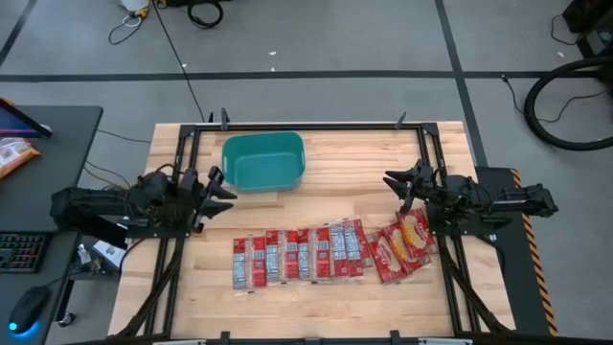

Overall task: Sort popcorn bags into baskets
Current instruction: Put the popcorn bag into the green bin

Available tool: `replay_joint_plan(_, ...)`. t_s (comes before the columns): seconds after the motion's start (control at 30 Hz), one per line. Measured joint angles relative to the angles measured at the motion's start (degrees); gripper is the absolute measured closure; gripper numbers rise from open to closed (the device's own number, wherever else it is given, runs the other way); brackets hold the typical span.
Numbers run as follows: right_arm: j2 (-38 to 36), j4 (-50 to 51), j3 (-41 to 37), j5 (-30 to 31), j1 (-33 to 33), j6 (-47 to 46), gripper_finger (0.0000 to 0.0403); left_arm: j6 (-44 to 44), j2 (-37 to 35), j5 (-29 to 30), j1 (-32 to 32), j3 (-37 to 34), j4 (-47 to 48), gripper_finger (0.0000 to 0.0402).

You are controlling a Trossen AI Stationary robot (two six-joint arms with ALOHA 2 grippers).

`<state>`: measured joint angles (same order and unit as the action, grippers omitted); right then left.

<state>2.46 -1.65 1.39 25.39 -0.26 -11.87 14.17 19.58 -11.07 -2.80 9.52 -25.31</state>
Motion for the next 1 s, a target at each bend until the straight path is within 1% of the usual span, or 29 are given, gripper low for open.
replay_joint_plan(0.13, 0.00, 0.00, 0.00, 0.00, 0.01, -0.01, 0.0283, -2.92, 7.20, -0.43, 2.94, 9.35, 17.97, 0.0285)
replay_joint_plan(0.17, 0.00, 0.00, 0.00, 0.00, 0.00, 0.00, 0.0284, -3.90, 9.36, -0.53, 4.07, 10.99, 20.93, 0.0285)
replay_joint_plan(0.23, 0.00, 0.00, 0.02, 0.00, 0.00, 0.01, 0.0284, -4.21, 13.50, -0.63, 6.53, 13.20, 24.71, 0.0285)
replay_joint_plan(0.3, 0.00, -0.02, 0.01, 0.00, -0.01, 0.00, 0.0284, -2.39, 17.73, -0.66, 9.33, 14.44, 27.70, 0.0285)
replay_joint_plan(0.4, 0.00, -0.01, 0.01, 0.00, -0.02, -0.01, 0.0284, 3.79, 23.70, -0.77, 13.67, 15.35, 31.89, 0.0285)
replay_joint_plan(0.47, 0.00, 0.00, 0.00, 0.00, 0.01, -0.01, 0.0284, 8.38, 27.50, -0.06, 17.28, 15.59, 32.12, 0.0285)
replay_joint_plan(0.53, 0.00, 0.00, 0.02, 0.00, -0.01, -0.01, 0.0284, 12.93, 30.86, 3.27, 22.04, 15.63, 32.10, 0.0285)
replay_joint_plan(0.63, 0.00, 0.00, 0.00, 0.00, -0.01, -0.01, 0.0283, 17.05, 35.01, 10.81, 28.91, 15.65, 32.21, 0.0285)
replay_joint_plan(0.7, 0.00, -0.01, 0.01, 0.00, 0.00, 0.00, 0.0283, 20.93, 37.21, 14.94, 32.42, 15.67, 32.41, 0.0285)
replay_joint_plan(0.8, 0.00, -0.01, 0.01, 0.00, 0.01, -0.01, 0.0283, 29.25, 40.42, 18.16, 36.82, 16.47, 33.49, 0.0285)
replay_joint_plan(0.9, 0.00, 0.00, 0.00, 0.00, -0.01, 0.01, 0.0283, 34.75, 44.37, 21.75, 41.25, 21.06, 38.80, 0.0285)
replay_joint_plan(1.0, 0.00, 0.00, 0.01, 0.00, -0.01, -0.01, 0.0283, 36.22, 49.48, 25.85, 44.54, 28.61, 48.88, 0.0285)
